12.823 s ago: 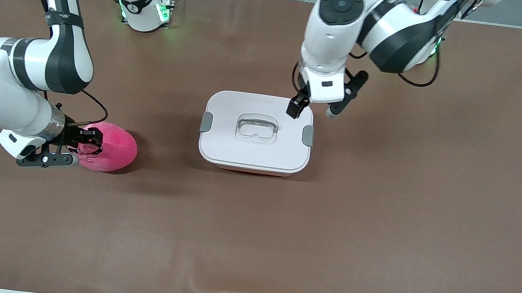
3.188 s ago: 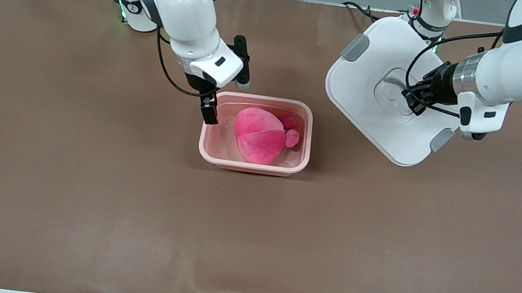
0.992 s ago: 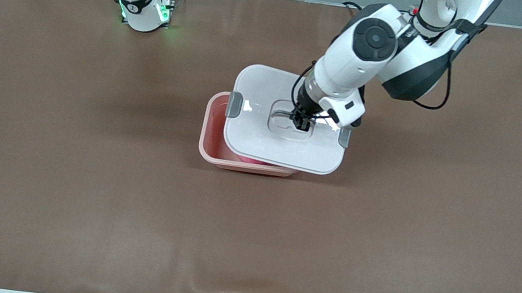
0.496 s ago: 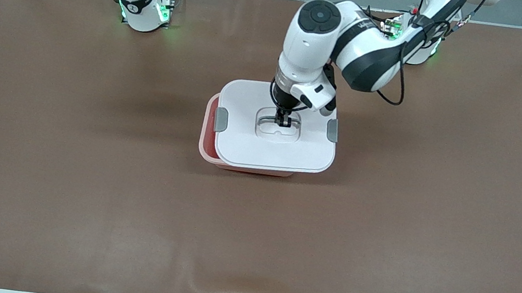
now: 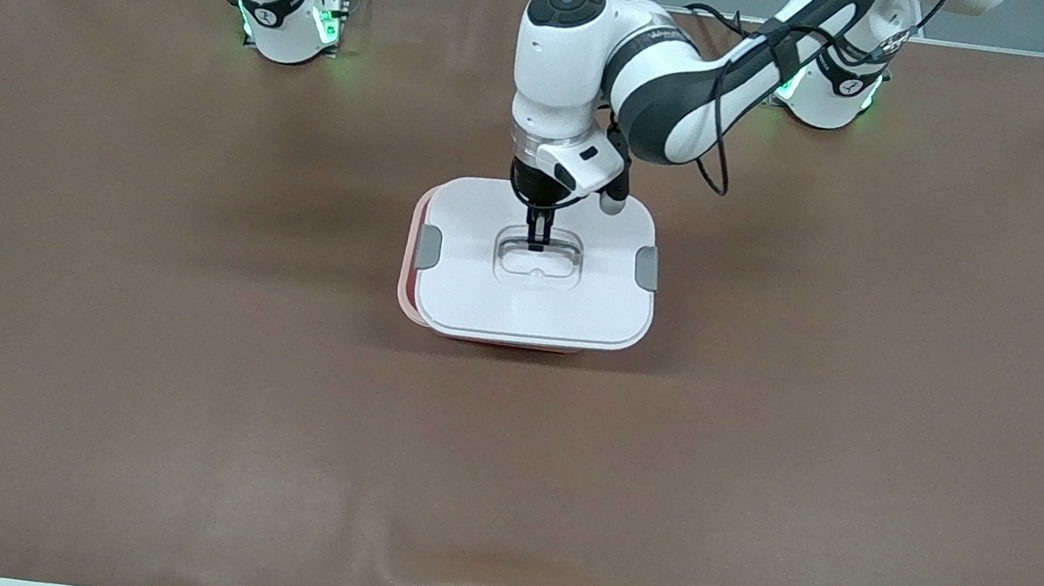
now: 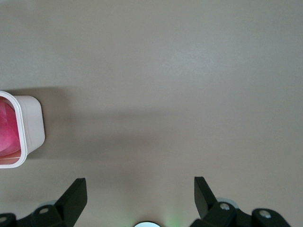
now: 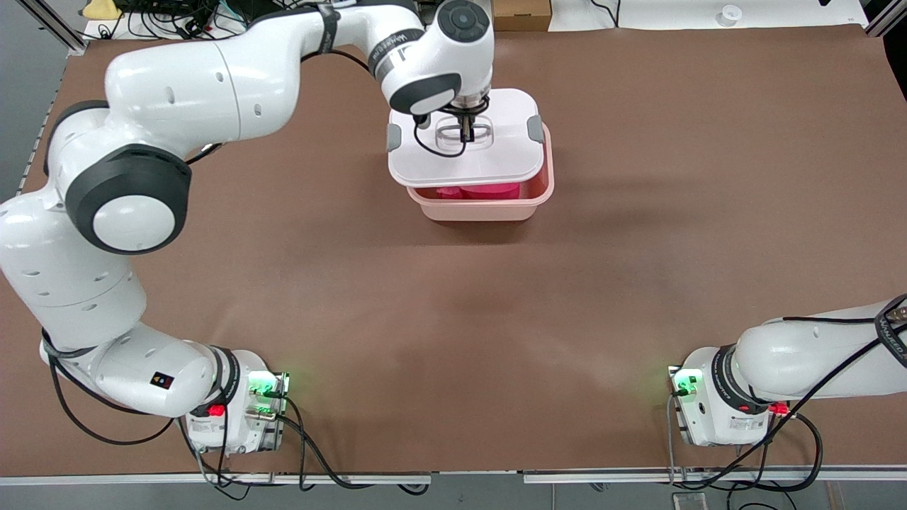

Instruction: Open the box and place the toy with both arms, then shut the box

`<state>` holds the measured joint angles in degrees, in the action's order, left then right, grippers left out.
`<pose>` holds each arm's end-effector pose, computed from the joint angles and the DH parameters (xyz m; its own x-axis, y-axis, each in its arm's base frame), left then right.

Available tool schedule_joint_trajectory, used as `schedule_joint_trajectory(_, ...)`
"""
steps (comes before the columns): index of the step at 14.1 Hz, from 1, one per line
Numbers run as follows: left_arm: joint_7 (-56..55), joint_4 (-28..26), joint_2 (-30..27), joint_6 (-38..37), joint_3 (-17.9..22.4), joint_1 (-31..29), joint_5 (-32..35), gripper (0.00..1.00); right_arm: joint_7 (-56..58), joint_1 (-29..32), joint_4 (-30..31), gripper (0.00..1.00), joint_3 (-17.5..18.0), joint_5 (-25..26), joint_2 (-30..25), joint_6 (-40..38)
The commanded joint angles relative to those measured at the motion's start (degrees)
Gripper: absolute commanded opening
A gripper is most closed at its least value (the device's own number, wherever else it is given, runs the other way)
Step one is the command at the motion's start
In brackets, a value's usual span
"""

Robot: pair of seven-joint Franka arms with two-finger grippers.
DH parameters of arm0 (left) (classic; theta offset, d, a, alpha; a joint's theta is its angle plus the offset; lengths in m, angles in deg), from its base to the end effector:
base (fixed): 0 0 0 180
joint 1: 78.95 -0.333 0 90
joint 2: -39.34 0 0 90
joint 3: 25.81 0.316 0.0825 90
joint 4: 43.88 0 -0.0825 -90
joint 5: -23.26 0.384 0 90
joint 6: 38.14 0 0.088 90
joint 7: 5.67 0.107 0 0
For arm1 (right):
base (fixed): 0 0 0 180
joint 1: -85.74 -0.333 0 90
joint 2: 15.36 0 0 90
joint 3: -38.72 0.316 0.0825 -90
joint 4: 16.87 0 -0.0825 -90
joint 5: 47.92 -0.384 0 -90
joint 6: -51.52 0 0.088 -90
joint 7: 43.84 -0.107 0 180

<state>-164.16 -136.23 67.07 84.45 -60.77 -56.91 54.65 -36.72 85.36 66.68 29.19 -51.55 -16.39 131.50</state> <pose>0.4386 -0.5286 0.4000 -0.0045 0.9995 -0.0316 0.9671 0.0124 0.2542 0.5243 -0.0777 0.6716 0.9991 -0.0244 -0.0357 -0.0269 -0.9971 -0.0707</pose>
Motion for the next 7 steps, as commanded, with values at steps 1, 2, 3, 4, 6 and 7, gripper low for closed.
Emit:
schedule_joint_trajectory(1, -10.78, 0.77, 1.45, 0.98, -0.02, 1.95, 5.77, 0.00, 0.79, 1.00, -1.29, 1.00, 0.83, -0.94, 0.51, -0.61)
schedule_joint_trajectory(2, -12.09, 0.86, 1.81, 1.25, -0.02, 2.39, 7.18, 0.00, 0.79, 1.00, -1.29, 1.00, 0.83, -0.94, 0.51, -0.61)
schedule_joint_trajectory(3, -13.06, 1.04, 2.42, 1.25, -0.02, 2.74, 8.76, 0.00, 0.79, 1.00, -1.29, 1.00, 0.83, -0.85, 0.51, -0.53)
schedule_joint_trajectory(4, -13.86, 1.04, 2.86, 1.25, -0.02, 2.92, 10.08, 0.00, 0.79, 1.00, -1.29, 1.00, 0.83, -0.68, 0.51, -0.44)
schedule_joint_trajectory(6, -15.53, 1.04, 3.56, 1.25, -0.02, 3.79, 11.50, 0.00, 0.79, 1.43, -1.20, 1.00, 0.83, -0.94, 0.60, -0.44)
schedule_joint_trajectory(7, -15.62, 1.04, 3.83, 1.25, -0.02, 4.06, 11.50, 0.00, 0.79, 1.52, -1.29, 1.00, 0.74, -0.94, 0.60, -0.44)
